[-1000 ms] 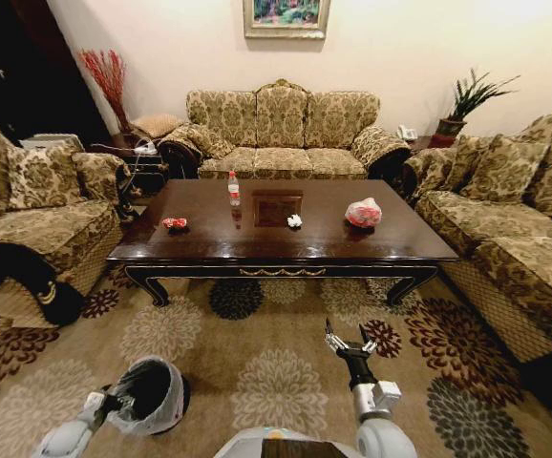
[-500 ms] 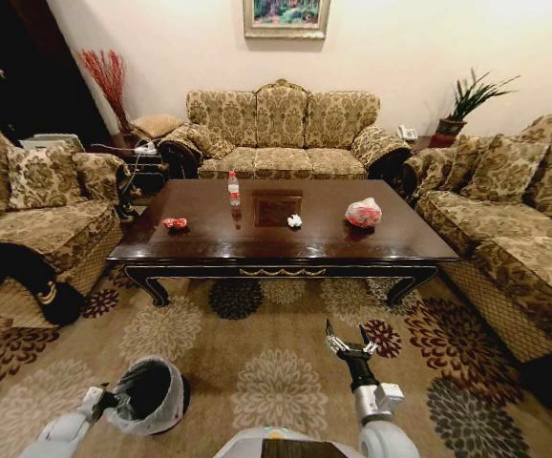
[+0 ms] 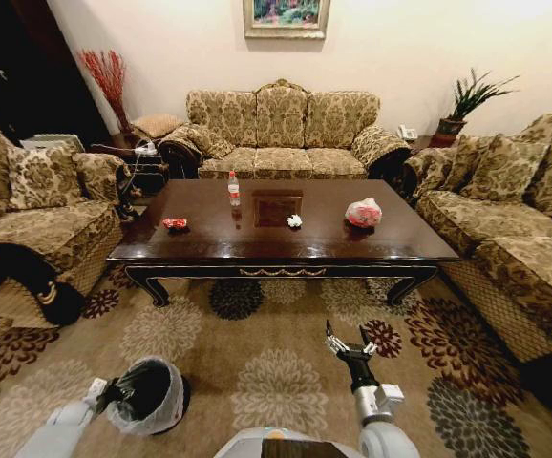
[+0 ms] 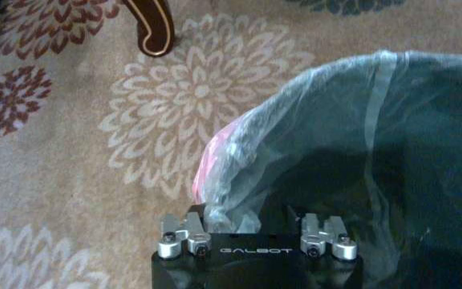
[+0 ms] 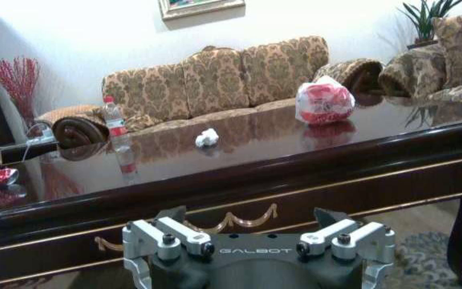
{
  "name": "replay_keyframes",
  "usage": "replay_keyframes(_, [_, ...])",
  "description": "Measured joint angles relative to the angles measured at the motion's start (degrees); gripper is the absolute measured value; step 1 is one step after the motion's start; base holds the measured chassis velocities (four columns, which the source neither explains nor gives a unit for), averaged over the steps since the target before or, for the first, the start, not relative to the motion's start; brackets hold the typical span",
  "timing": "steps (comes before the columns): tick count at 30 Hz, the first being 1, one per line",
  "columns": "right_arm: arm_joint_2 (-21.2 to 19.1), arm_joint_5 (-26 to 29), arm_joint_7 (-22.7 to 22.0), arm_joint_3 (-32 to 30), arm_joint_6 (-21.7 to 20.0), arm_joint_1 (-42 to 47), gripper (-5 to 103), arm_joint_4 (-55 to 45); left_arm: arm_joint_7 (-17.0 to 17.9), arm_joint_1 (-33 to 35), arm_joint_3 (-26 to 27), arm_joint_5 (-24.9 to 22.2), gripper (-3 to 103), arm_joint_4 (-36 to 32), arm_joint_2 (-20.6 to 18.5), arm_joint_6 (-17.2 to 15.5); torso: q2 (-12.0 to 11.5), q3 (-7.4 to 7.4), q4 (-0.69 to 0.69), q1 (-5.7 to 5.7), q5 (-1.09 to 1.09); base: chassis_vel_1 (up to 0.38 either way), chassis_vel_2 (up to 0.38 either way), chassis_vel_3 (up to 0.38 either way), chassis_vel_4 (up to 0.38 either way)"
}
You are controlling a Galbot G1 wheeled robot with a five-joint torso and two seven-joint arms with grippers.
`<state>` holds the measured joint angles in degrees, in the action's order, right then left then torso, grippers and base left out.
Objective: Move to the front of the table and place the trash on the table into the trash bin.
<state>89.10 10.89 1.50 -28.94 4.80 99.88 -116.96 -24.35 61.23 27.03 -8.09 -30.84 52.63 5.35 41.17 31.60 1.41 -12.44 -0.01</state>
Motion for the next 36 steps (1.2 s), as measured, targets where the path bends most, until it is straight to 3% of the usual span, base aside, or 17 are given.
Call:
replay_keyframes(8, [-0.1, 0.9, -0.2, -0.2, 0.0, 0.0, 100, -0.5, -1.4, 0.2, 0.5, 2.1, 41, -0.5, -0.4, 0.1, 0.0, 0.00, 0.00, 0.00, 0.02, 0.000, 0.000, 0.000, 0.000])
replay_keyframes(10, [-0.1, 0.9, -0.2, -0.2, 0.0, 0.0, 100, -0.6, -1.7, 0.5, 0.9, 2.2, 41, -0.8, -0.6, 0.2, 0.0, 0.00, 0.00, 0.00, 0.02, 0.000, 0.000, 0.000, 0.000])
replay_keyframes(11, [0.0, 1.0, -0.3, -0.2, 0.0, -0.1, 100, -0.6, -2.4, 1.0, 1.3, 2.5, 33, -1.2, -0.8, 0.6, 0.0, 0.00, 0.00, 0.00, 0.02, 0.000, 0.000, 0.000, 0.000])
replay_keyframes(16, [0.2, 1.0, -0.3, 0.1, -0.1, -0.3, 100, -0.8, -3.7, 1.9, 2.4, 2.9, 26, -1.6, -1.2, 1.6, 0.0, 0.00, 0.01, 0.00, 0.02, 0.000, 0.000, 0.000, 0.000])
replay_keyframes(22, [0.3, 0.9, -0.3, 0.1, -0.2, 0.0, 100, -1.2, -4.2, 3.0, 4.0, 2.9, 7, -2.8, -1.3, 2.6, 0.0, 0.00, 0.00, 0.00, 0.00, 0.000, 0.000, 0.000, 0.000])
replay_keyframes(32, [0.2, 0.8, -0.4, 0.0, -0.3, 0.5, 100, -1.9, -4.1, 6.3, 6.5, 0.7, 0, -7.0, -2.2, 3.0, 0.0, 0.00, -0.01, 0.00, 0.00, 0.000, 0.000, 0.000, 0.000])
replay_keyframes(36, [0.1, 0.7, -0.4, -0.2, -0.3, 0.6, 100, -2.2, -1.0, 11.0, 10.0, -2.5, 0, -13.4, -3.0, 2.2, 0.0, 0.00, 0.02, 0.00, 0.01, 0.000, 0.000, 0.000, 0.000])
